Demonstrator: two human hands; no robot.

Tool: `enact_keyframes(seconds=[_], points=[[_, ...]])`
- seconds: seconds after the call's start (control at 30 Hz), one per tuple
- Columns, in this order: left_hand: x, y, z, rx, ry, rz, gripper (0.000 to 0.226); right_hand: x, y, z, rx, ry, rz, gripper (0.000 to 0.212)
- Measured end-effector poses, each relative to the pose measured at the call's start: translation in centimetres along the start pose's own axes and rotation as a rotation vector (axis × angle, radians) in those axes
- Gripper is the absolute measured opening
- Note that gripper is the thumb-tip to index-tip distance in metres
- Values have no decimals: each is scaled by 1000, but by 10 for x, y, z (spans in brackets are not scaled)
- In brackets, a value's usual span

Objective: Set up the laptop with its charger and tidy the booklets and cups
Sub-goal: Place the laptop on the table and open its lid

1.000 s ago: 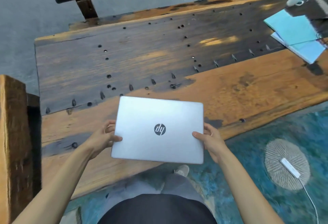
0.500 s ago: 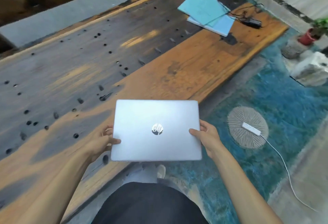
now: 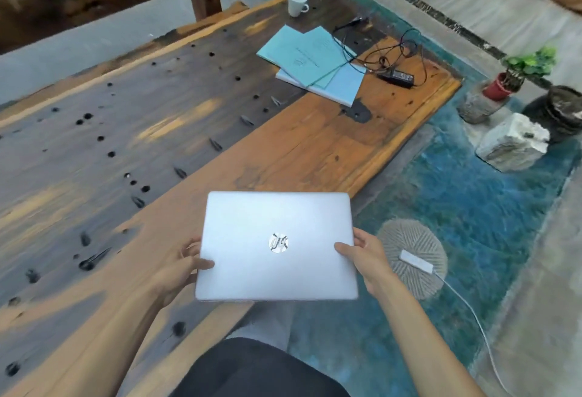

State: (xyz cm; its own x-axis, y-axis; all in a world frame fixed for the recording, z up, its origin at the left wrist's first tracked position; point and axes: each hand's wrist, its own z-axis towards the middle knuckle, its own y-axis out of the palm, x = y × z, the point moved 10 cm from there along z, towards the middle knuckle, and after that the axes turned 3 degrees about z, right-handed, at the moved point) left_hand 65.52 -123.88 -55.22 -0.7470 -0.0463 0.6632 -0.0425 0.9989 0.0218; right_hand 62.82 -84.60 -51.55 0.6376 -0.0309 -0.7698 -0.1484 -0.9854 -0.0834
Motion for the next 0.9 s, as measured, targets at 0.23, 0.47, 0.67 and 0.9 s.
enact_keyframes(seconds=[0.23, 0.47, 0.67, 0.9], points=[[47, 38, 62, 58, -66, -120, 57, -76, -15, 94, 9, 36, -97, 36], [84, 41, 104, 231, -119, -177, 57, -124, 3, 178, -57, 61, -200, 43], [105, 39, 133, 399, -127, -236, 60, -167, 47, 264, -160, 80, -308, 41], [112, 48, 152, 615, -195, -360, 63, -211, 106, 348, -337, 117, -484, 33]])
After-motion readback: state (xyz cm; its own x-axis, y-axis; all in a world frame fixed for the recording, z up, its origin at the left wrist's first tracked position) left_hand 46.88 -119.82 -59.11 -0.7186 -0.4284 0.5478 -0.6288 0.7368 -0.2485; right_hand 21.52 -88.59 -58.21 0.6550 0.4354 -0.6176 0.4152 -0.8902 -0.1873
